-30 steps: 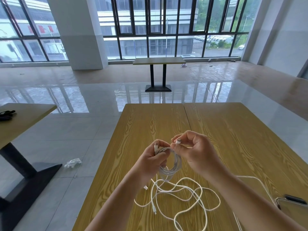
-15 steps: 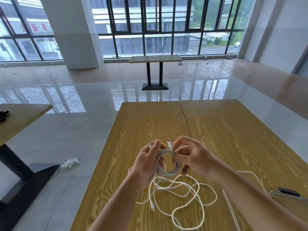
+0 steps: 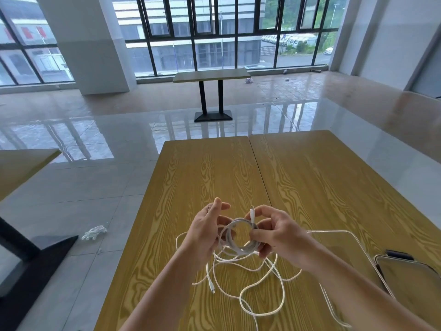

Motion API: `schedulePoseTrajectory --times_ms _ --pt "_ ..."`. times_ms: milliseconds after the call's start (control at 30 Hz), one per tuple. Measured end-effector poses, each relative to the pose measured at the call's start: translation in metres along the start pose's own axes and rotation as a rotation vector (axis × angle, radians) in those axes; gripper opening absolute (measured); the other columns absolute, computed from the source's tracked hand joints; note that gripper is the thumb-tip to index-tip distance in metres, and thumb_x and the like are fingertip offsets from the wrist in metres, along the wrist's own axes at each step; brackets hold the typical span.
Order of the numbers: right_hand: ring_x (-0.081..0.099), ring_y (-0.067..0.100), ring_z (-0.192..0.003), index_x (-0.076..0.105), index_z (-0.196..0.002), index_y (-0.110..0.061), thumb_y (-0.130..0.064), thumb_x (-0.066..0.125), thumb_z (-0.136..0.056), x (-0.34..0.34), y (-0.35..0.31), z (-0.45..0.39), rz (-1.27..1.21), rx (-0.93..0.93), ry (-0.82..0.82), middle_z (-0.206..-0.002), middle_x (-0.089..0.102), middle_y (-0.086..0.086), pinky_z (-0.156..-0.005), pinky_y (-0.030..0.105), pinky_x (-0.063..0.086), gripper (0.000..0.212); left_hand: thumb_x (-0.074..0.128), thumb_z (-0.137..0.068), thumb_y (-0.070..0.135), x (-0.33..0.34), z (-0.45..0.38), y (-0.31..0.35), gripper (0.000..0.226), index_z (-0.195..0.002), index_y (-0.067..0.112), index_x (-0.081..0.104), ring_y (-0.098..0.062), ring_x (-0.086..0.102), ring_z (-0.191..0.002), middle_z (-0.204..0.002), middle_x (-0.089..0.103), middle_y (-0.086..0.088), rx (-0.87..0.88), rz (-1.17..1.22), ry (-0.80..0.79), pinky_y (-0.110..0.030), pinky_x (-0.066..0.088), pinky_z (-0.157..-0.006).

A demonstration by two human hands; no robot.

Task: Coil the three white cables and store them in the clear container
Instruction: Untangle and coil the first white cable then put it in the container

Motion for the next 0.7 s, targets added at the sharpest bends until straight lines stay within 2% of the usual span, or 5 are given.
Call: schedulePoseTrajectory --times_ms 133,267,333,467,700 --pt "0.069 0.022 -0.062 0.061 -0.107 -0.011 0.004 0.061 -0.093 -0.014 0.008 0.005 -0.047 -0.024 0.207 -0.083 0.069 0.018 -0.056 0.033 0.06 0.02 0.049 -0.099 0.044 0.025 0.008 -0.022 0.04 -0.124 0.012 0.055 -0.026 0.071 -0.071 -0.092 0.073 -0.017 -0.127 0.364 -0.023 -0.037 0.056 -0.065" --pt "0.069 0.025 -0.067 0.058 -0.11 -0.017 0.0 0.063 -0.093 -0.014 0.021 0.011 -0.032 -0.014 0.266 -0.096 0.069 0.025 -0.059 0.033 0.062 0.024 0.049 -0.101 0.043 0.047 0.013 -0.033 0.038 -0.116 0.01 0.059 -0.024 0.069 -0.061 -0.075 0.073 -0.013 -0.129 0.472 0.089 -0.036 0.057 -0.057" --pt "0.069 0.023 -0.068 0.059 -0.112 -0.02 -0.001 0.065 -0.092 -0.014 0.028 0.014 -0.03 -0.001 0.237 -0.098 0.069 0.024 -0.058 0.032 0.061 0.028 0.048 -0.101 0.043 0.052 0.012 -0.036 0.04 -0.112 0.008 0.064 -0.021 0.067 -0.055 -0.068 0.07 -0.011 -0.142 0.466 0.148 -0.034 0.055 -0.054" --pt "0.069 0.02 -0.07 0.063 -0.117 -0.02 -0.008 0.072 -0.09 -0.024 0.039 0.019 -0.051 0.014 0.127 -0.093 0.072 0.019 -0.058 0.028 0.056 0.031 0.047 -0.103 0.039 0.061 0.004 -0.044 0.038 -0.108 0.006 0.066 -0.011 0.035 -0.037 -0.055 0.039 -0.002 -0.198 0.418 0.196 -0.021 0.036 -0.035" --pt "0.065 0.014 -0.067 0.064 -0.118 -0.018 -0.005 0.076 -0.084 -0.046 0.051 0.029 -0.103 0.007 0.081 -0.077 0.071 0.0 -0.061 0.029 0.053 0.039 0.052 -0.102 0.03 0.08 -0.009 -0.058 0.021 -0.09 0.012 0.054 -0.009 0.029 -0.037 -0.048 0.035 0.001 -0.184 0.209 0.09 -0.021 0.029 -0.034"
Point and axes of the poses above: each hand's wrist, its own z-axis away from the middle knuckle, its own x-axis out of the palm, y = z × x, the point moved 5 cm from there along -z, towards the middle knuckle
